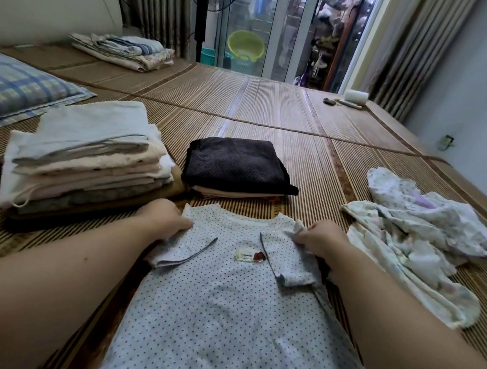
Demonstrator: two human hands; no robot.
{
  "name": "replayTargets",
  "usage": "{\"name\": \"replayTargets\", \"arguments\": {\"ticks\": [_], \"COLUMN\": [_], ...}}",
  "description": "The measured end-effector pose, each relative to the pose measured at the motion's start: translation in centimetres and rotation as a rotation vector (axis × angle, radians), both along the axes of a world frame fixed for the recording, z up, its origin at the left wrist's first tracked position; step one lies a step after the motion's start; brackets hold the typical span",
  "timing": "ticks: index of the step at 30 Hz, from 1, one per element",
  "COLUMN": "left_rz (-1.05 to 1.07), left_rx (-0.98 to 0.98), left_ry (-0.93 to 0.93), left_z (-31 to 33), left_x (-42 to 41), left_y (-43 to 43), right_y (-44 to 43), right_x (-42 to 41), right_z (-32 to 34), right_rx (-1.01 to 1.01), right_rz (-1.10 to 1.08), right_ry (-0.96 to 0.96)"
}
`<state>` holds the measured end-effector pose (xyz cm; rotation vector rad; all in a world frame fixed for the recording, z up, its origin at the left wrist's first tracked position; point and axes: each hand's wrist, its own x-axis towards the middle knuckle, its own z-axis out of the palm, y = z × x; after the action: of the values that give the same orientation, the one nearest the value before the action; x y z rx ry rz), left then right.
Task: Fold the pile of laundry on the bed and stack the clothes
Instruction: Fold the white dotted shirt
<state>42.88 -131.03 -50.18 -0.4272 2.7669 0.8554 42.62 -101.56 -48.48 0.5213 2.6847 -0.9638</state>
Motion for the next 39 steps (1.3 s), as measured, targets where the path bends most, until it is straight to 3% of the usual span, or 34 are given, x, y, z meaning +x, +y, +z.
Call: {"name": "replayTargets", "arguments": {"ticks": [4,7,9,11,13,18,20,22,25,27,30,34,37,39], "left_rz": [0.053,0.163,0.200,0.122,-0.029,-0.413,-0.499,-0.590,-0.597,-0.548,-0.616,-0.783,-0.649,-0.579], "left_rx": [0.235,0.443,0.663,0.853,0.891,0.520,0.359,0.057,-0.180,-0.178,-0.140,-0.465,-0.450,-0.561], "left_ry": [0.112,0.273,0.272,0.231,0.210,0.309,0.187,0.021,-0.045,0.067,0.250,-0.022,-0.062,-0.094], "left_z": [1.2,3.2,4.9,6.6,7.8,7.3,5.7,3.8,3.1,3.4,3.7,1.2,-0.2,0.1], "left_x": [-1.7,-2.9,-2.6,-1.3,1.1,9.1,11.7,13.2,14.1,13.7,13.3,13.2,13.8,14.5], "left_y": [1.0,1.1,0.7,0.2,-0.6,-3.6,-4.8,-5.5,-4.6,-3.1,-0.6,0.7,1.0,1.8], "right_y": [0.3,0.7,0.7,0.9,1.6,4.8,5.8,5.6,4.0,2.1,-1.8,-6.9,-7.2,-5.8], "right_x": [-1.6,-2.5,-2.0,-0.3,2.2,10.9,13.9,16.2,17.7,17.9,17.9,18.2,16.5,14.0], "right_z": [0.6,2.4,4.2,6.0,7.1,5.6,3.7,2.5,3.1,3.6,2.0,-2.1,-3.8,-3.6], "right_rx": [-0.375,-0.477,-0.572,-0.625,-0.622,-0.327,-0.103,0.107,0.317,0.345,0.127,0.273,0.432,0.464], "right_rz": [-0.074,-0.106,-0.082,-0.012,0.073,0.213,0.302,0.423,0.525,0.423,0.207,0.193,0.310,0.463], "right_ry": [0.134,0.303,0.383,0.455,0.513,0.497,0.314,0.061,0.005,0.119,0.242,-0.078,0.026,0.065]}}
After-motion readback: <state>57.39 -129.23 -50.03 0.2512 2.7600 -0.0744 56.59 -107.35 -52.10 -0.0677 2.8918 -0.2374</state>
